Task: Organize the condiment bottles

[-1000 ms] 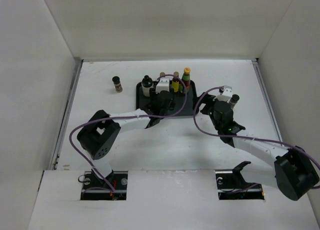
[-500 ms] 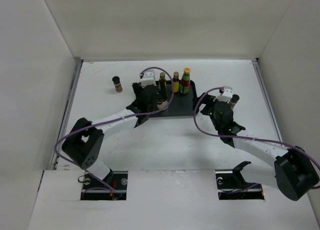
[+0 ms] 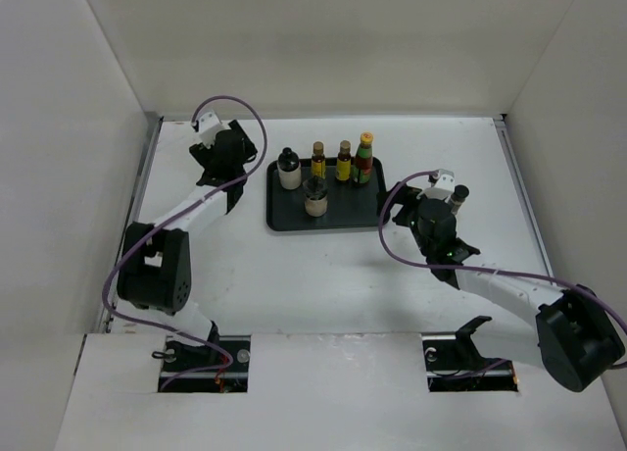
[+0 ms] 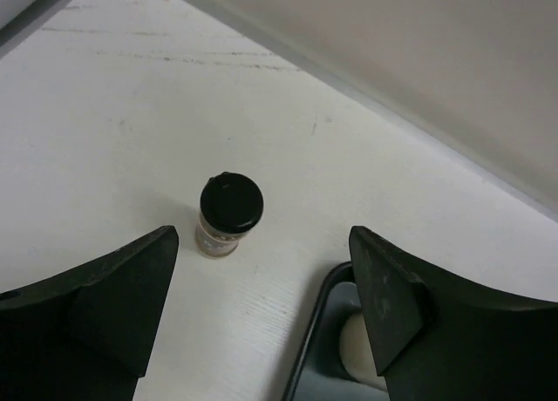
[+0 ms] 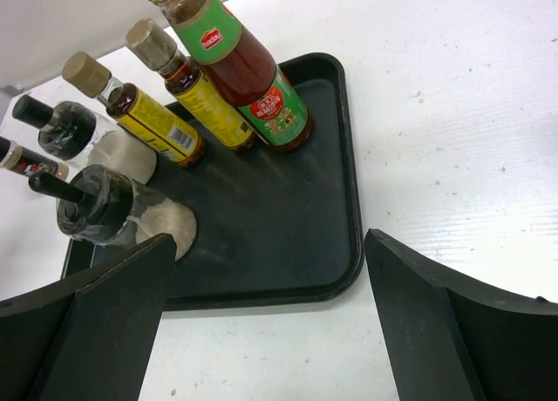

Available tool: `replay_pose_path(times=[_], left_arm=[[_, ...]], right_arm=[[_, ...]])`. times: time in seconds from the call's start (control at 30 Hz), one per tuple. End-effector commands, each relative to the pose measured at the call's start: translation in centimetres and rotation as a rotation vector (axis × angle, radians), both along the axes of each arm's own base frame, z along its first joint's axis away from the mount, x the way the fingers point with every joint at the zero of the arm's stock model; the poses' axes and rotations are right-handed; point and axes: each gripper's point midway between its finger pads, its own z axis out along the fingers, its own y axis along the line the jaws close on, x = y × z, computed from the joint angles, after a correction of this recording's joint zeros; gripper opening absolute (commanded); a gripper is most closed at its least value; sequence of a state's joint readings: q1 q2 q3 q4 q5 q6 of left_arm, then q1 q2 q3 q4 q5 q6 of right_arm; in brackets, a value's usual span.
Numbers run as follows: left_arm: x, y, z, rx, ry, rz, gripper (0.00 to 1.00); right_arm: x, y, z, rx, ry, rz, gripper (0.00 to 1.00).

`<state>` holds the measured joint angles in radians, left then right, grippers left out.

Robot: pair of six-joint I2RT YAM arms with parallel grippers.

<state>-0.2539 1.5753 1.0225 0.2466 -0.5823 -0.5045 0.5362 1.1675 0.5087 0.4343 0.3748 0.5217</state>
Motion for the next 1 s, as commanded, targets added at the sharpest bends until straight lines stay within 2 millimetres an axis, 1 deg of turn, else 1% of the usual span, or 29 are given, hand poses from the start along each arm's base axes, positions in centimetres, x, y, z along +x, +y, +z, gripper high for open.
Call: replay_pose_path(times=[0.0,0.13,0.17,0.3,0.47,0.6,0.67,0.83,0.9,0.97], left_arm=[[2.3,0.6,0.1,-0.038,0.017,-0.010,0.77],[3.7,1.7,-1.1,-0.026,0.044,0.015,0.67],[3.9,2.0,-1.4,-0.022,0.053,0.020,0.66],[5.1,2.8,-2.8,-0.006,0.096,0.026,0.66],[6.0,2.8,-4.0,-0.005,0.124,0.004,0.66],[6.4,2.8,-4.8,0.006,0.143,0.000,0.64],[6.5,3.0,-5.4,0.009,0.153,0.006,0.59],[6.5,3.2,-5.8,0.010,0.161,0.011,0.43],[6.0,3.5,-5.5,0.011,0.153,0.023,0.35],[5.0,3.9,-4.5,0.017,0.127,0.053,0.32]], right_arm=[[0.6,0.1,1.5,0.030,-0.044,-0.014,0.96],[0.7,0.1,1.4,0.028,-0.043,-0.014,0.97],[0.7,0.2,1.5,0.029,-0.044,-0.012,0.97],[0.8,0.4,1.3,0.024,-0.037,-0.001,0.97],[0.9,0.5,1.1,0.017,-0.034,0.001,0.97],[1.0,0.5,1.0,0.010,-0.030,0.002,0.97],[0.9,0.5,1.2,0.013,-0.034,0.002,0.98],[0.8,0.4,1.2,0.014,-0.037,0.002,0.98],[0.8,0.4,1.3,0.015,-0.038,0.002,0.98],[0.7,0.4,1.3,0.016,-0.040,0.003,0.98]])
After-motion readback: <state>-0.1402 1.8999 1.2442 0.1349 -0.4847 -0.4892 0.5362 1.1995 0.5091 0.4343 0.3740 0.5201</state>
